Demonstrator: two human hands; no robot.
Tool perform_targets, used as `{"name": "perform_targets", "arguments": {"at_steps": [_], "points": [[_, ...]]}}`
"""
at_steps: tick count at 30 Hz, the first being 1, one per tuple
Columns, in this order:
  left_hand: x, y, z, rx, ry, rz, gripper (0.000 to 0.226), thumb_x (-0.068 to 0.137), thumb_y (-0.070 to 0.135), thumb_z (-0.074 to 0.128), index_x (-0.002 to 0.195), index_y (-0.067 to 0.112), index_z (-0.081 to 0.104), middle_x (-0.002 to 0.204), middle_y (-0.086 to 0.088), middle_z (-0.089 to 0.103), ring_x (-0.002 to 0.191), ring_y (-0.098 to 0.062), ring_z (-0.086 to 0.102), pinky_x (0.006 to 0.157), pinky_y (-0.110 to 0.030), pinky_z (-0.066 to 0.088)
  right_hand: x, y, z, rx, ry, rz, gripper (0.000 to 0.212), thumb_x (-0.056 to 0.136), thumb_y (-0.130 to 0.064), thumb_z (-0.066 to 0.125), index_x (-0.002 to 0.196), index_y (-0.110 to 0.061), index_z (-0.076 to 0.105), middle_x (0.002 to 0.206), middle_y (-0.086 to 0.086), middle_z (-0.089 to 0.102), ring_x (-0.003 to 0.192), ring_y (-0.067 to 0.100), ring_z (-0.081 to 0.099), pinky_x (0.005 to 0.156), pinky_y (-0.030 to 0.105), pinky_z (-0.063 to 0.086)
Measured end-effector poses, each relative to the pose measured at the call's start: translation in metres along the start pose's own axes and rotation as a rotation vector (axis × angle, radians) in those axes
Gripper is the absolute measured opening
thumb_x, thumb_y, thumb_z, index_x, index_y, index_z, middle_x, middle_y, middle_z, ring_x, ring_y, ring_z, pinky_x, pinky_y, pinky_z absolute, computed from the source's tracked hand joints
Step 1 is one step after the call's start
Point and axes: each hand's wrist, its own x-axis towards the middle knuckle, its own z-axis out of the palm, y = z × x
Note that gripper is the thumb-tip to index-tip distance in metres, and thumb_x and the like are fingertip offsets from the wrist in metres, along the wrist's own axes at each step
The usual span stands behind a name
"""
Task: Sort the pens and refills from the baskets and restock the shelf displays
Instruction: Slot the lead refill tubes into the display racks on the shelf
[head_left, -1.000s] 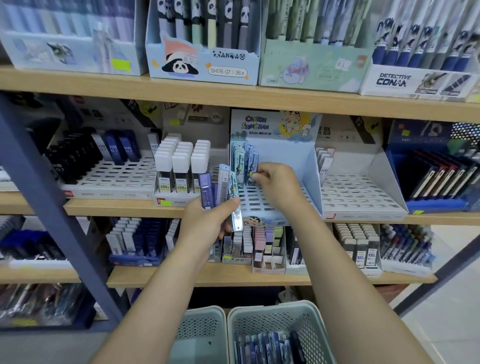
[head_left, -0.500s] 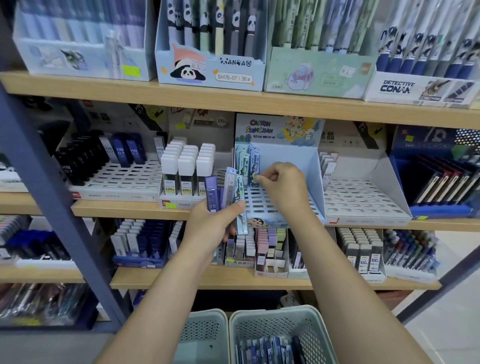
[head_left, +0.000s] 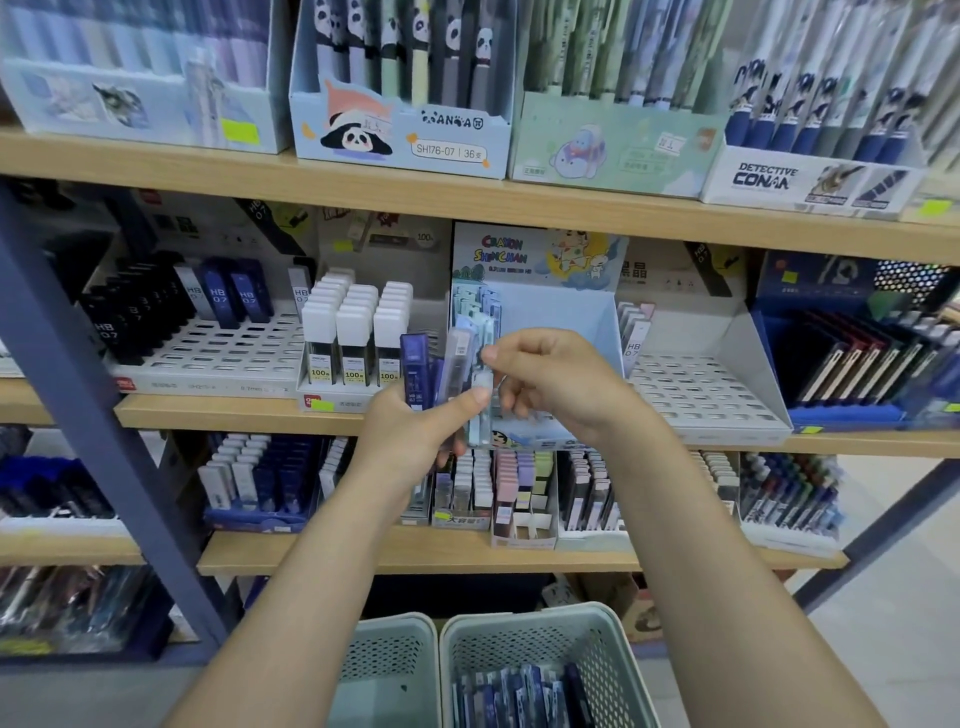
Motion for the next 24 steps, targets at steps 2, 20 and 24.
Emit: {"name": "perform_targets", "arguments": {"at_steps": [2, 20, 24], "points": [[0.001, -0.002, 0.0, 0.009, 0.002, -0.022, 0.024, 0.086, 0.02, 0.079, 0.094, 0.003, 0.065, 0.056, -0.005, 0.058, 0.045, -0.013, 0.052, 0.043, -0.024, 0.04, 0.002, 0.001, -0.001, 0.113, 0.073, -0.032, 0.012, 0.096, -0.012, 0.065, 0.085, -0.006, 0.065, 0.062, 0.001, 0.06, 0.055, 0.018, 0.057, 0.051, 0.026, 0.047], [-0.003, -0.006, -0.016, 0.015, 0.058, -0.128, 0.028, 0.094, 0.031, 0.069, 0.079, 0.009, 0.061, 0.063, -0.002, 0.061, 0.048, -0.015, 0.051, 0.044, -0.026, 0.037, 0.02, 0.022, 0.008, -0.049, 0.286, -0.104, 0.016, 0.093, -0.009, 0.068, 0.077, -0.009, 0.065, 0.069, 0.004, 0.068, 0.07, 0.018, 0.07, 0.075, 0.031, 0.061], [-0.003, -0.007, -0.019, -0.002, 0.052, -0.143, 0.024, 0.094, 0.028, 0.069, 0.081, 0.01, 0.062, 0.063, -0.002, 0.061, 0.048, -0.015, 0.051, 0.045, -0.026, 0.036, 0.026, 0.026, 0.009, -0.224, 0.338, -0.131, 0.023, 0.094, -0.012, 0.068, 0.072, -0.014, 0.064, 0.063, -0.001, 0.067, 0.066, 0.013, 0.069, 0.07, 0.035, 0.061]]}}
